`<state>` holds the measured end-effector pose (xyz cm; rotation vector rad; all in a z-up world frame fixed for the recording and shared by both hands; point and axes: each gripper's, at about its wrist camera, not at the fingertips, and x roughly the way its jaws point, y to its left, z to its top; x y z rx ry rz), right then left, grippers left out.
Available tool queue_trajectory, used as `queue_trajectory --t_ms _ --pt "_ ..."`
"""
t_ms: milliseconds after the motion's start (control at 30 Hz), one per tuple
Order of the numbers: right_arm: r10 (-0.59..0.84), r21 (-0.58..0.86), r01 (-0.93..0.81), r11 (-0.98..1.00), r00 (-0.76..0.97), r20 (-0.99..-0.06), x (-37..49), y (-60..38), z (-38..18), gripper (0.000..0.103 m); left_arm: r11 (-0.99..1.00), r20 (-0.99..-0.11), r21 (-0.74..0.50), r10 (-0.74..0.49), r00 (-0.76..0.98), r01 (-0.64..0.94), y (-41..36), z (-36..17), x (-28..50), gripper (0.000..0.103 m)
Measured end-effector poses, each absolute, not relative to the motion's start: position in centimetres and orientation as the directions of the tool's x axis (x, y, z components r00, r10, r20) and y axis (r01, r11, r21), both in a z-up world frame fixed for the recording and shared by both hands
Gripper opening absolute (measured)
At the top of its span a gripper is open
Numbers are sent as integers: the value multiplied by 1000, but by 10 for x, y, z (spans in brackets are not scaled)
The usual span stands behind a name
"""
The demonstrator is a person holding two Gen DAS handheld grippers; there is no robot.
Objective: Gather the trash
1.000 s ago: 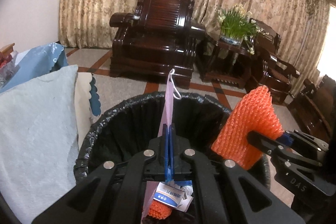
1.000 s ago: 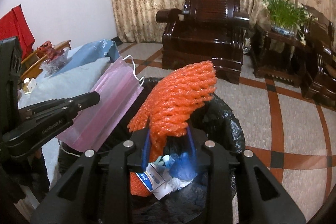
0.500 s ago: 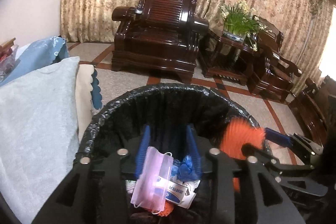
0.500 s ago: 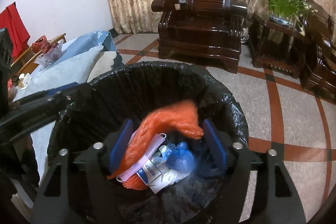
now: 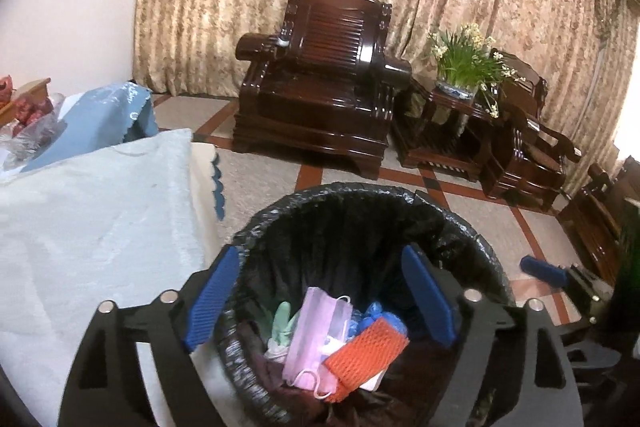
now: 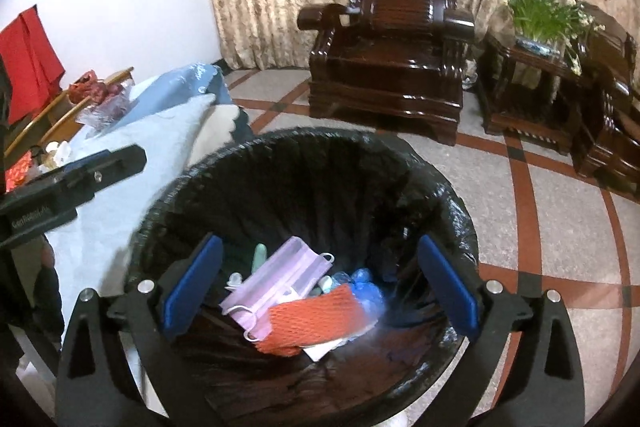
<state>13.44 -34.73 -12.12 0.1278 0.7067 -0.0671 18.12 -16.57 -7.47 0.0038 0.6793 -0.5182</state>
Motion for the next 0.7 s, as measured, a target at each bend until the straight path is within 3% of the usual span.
queue_trajectory --t_ms 300,700 --pt "46 135 43 990 803 -594 116 -323 -82 98 892 -596 -142 -423 682 429 -128 -59 147 97" --pt "113 127 -50 991 821 -559 92 -287 -45 98 922 -582 -138 -371 723 362 -92 -35 114 97"
